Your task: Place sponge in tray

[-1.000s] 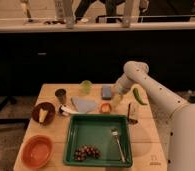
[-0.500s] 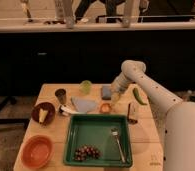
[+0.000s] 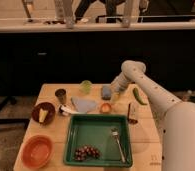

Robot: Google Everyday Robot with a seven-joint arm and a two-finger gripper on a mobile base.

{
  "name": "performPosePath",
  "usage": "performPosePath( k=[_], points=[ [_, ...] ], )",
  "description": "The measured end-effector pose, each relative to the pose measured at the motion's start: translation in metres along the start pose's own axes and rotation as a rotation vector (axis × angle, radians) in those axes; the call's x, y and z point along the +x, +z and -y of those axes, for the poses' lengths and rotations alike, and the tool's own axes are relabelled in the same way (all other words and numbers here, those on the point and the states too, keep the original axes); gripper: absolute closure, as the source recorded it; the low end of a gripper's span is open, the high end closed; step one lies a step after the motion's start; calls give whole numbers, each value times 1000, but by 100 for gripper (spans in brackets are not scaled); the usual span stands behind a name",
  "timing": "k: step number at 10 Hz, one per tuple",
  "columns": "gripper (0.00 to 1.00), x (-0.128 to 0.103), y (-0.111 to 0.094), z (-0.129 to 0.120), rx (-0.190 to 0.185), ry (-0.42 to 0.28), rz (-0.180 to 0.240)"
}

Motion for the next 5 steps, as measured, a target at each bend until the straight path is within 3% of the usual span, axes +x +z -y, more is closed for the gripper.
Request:
performPosePath(
  k=[5],
  points=[
    [20,-3,4,10,22,-24,4]
  ],
)
